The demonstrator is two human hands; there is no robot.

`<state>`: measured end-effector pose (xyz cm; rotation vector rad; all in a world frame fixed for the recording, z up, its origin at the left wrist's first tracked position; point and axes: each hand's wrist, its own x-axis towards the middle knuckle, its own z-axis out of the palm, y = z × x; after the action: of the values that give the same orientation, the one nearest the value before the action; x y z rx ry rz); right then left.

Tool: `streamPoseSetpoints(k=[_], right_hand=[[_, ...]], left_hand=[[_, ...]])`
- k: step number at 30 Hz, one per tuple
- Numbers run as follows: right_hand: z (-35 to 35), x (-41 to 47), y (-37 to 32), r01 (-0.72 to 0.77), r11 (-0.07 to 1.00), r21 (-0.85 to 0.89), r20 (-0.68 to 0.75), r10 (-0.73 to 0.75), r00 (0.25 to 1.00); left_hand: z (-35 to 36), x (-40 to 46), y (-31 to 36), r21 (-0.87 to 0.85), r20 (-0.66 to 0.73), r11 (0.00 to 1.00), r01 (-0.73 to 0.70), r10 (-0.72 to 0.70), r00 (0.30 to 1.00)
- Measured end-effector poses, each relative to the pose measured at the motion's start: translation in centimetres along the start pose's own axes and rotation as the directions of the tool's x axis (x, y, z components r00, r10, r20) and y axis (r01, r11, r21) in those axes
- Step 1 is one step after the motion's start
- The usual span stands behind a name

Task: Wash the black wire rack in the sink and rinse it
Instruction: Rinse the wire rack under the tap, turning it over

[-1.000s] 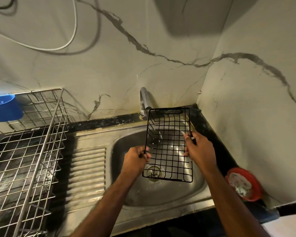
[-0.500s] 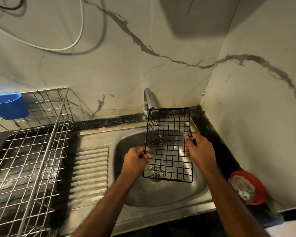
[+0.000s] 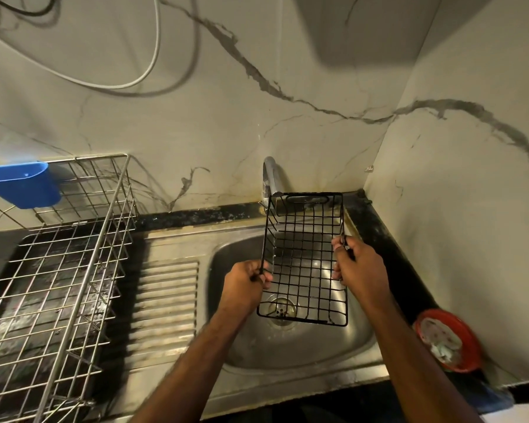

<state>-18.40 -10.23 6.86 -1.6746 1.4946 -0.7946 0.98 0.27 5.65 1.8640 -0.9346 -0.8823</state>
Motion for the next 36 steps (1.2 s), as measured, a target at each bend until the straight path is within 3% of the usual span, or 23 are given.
streamPoseSetpoints(k=[8,36], right_hand=[[-0.3,-0.2,0.4,-0.014,1.0,0.007,-0.017,0.014,1.0],[0.3,-0.3,0.2,-0.049,0.995,0.09,0.015,0.048,0.999]], left_hand=[[0.2,0.3,0.8,0.087,0.021,0.996,-0.029,0.027,0.999],[0.4,3.2,0.3,0.129,0.049,0.99,-0.05,0.044,0.998]])
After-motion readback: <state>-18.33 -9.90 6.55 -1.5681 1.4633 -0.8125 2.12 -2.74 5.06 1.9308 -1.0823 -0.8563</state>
